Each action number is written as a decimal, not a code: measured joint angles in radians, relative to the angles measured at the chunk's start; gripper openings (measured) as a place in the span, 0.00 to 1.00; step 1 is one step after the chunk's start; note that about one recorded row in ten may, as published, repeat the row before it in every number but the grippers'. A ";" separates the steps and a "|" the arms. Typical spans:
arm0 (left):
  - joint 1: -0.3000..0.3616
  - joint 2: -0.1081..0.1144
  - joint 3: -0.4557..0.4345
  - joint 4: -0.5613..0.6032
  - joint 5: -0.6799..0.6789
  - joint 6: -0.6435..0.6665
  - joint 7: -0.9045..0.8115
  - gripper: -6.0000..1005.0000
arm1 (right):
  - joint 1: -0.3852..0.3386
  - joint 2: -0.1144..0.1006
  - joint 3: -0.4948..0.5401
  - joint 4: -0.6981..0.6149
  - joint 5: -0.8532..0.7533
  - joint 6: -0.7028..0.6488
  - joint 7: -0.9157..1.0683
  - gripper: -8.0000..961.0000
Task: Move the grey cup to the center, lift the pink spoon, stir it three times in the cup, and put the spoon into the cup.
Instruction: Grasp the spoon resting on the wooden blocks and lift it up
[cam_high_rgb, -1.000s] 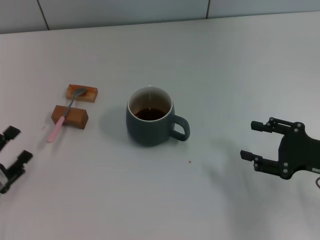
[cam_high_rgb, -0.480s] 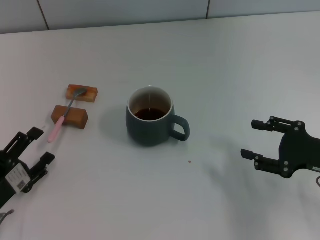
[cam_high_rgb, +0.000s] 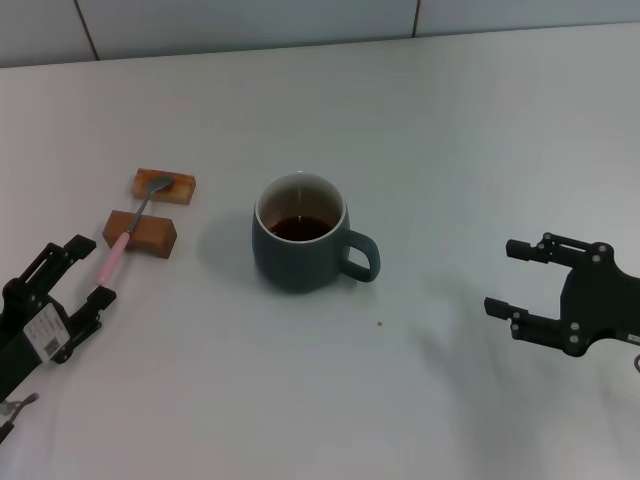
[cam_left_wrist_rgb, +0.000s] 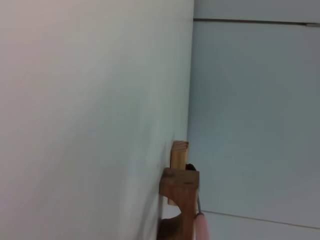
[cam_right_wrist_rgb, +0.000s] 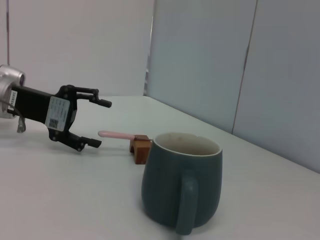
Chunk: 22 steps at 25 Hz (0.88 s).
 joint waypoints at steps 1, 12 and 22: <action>-0.002 0.000 -0.002 -0.002 0.000 -0.002 -0.001 0.85 | 0.000 0.000 0.000 0.000 0.001 0.000 0.000 0.73; -0.039 0.001 -0.020 -0.036 -0.001 -0.046 -0.006 0.85 | 0.002 0.000 0.002 -0.004 0.003 0.000 0.000 0.72; -0.058 -0.002 -0.036 -0.059 -0.003 -0.088 -0.005 0.84 | 0.004 0.000 0.002 -0.004 0.005 0.000 0.000 0.72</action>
